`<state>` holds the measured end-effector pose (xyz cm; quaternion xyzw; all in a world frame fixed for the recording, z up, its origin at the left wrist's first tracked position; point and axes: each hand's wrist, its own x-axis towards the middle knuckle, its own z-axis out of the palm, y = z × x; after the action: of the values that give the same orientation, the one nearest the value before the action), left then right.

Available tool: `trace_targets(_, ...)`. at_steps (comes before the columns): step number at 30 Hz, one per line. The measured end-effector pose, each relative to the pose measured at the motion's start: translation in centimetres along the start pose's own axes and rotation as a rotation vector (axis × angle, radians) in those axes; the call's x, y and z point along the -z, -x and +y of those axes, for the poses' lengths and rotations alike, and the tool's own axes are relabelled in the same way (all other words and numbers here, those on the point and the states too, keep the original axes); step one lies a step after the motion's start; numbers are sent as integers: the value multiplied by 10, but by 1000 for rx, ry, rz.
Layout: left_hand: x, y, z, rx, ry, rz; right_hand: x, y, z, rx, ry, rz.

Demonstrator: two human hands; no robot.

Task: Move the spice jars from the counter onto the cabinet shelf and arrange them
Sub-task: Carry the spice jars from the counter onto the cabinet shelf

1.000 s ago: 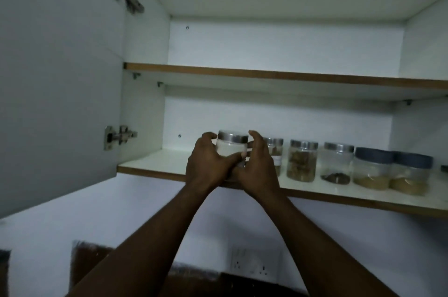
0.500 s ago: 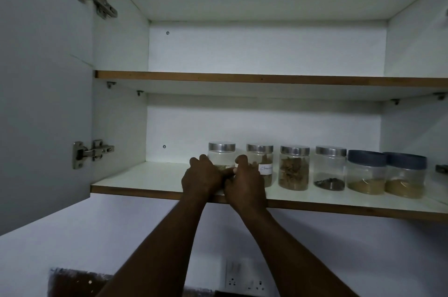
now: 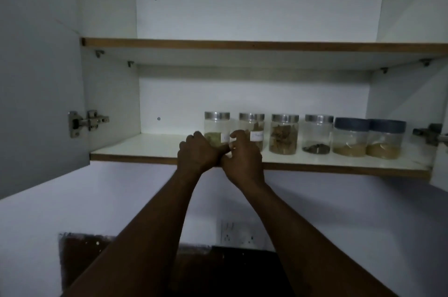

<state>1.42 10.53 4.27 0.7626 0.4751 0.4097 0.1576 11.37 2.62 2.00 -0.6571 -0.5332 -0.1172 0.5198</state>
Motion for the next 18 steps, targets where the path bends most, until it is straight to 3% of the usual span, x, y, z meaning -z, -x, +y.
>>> trace_targets(3,-8,43,-8,-173,159,245,9,35,5,148,-56,60)
trace_targets(5,-21,75,-21,-294,211,319,10,65,13,199,-71,63)
trace_targets(11,-63,169,-73,-383,264,76,7,170,60,208,82,-64)
trace_targets(18,-126,269,-129,-260,243,-236,-8,283,124,94,90,-272)
